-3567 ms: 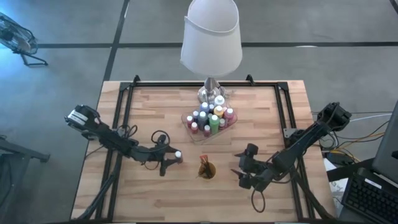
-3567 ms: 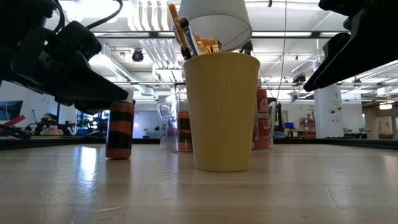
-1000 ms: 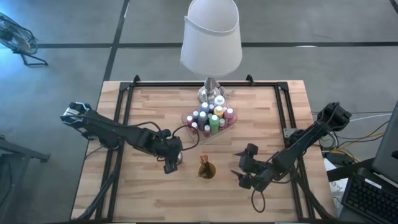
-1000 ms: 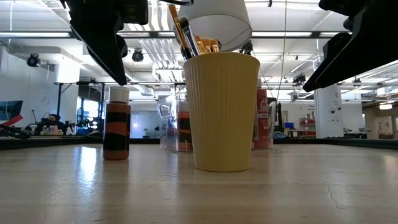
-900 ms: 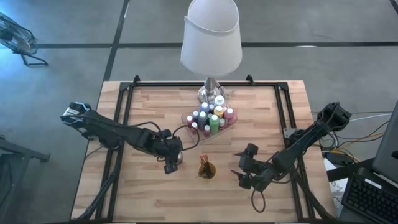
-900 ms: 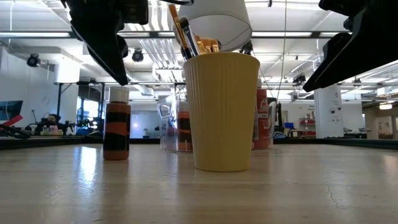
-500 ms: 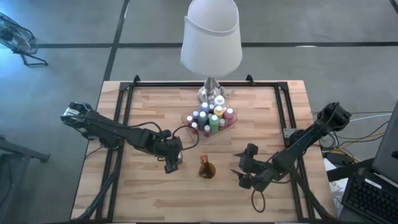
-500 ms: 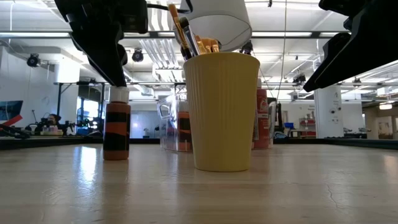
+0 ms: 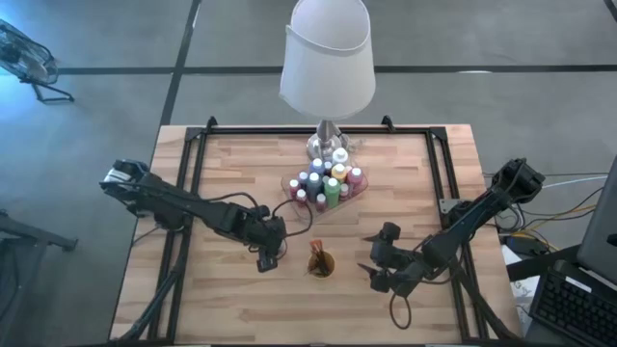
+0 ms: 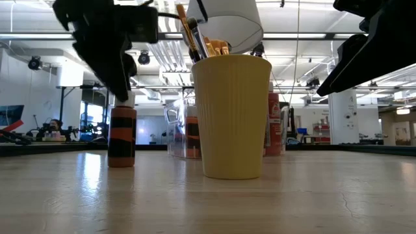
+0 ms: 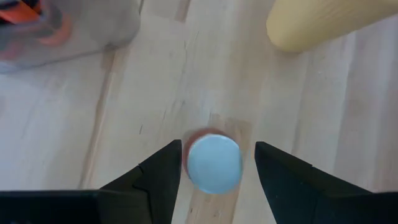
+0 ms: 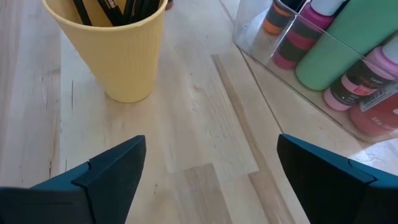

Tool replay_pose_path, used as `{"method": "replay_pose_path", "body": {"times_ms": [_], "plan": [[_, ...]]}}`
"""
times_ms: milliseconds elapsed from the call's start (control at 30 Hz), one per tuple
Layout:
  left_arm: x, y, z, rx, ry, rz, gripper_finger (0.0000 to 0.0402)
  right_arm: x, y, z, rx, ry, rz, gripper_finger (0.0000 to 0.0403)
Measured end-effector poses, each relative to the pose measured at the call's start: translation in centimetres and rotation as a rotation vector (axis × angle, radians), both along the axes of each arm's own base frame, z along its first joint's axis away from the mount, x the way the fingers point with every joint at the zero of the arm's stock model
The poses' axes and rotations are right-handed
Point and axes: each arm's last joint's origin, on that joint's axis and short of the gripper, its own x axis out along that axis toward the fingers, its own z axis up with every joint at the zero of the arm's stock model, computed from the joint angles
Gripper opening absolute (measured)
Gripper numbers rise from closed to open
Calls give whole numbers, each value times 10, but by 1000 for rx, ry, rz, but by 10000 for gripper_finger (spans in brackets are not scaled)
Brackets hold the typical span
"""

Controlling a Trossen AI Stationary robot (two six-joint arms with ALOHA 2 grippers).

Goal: Pick & Place Paint Supplies
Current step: Put the brown bottle into the transparent bin

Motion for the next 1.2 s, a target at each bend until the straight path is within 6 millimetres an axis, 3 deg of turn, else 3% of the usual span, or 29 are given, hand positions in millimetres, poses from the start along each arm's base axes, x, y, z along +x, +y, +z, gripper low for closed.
{"method": "replay_pose_path", "body": {"times_ms": [200,733,1200], "plan": [[4,-1,-10,13,39,-8,208,0,0,0,-2,3,-1,363],[1,0,-3,10,13,-11,201,0,0,0,-1,3,-1,363],[1,0,-3,15,13,-19,134,0,0,0,-2,3,0,363]]}}
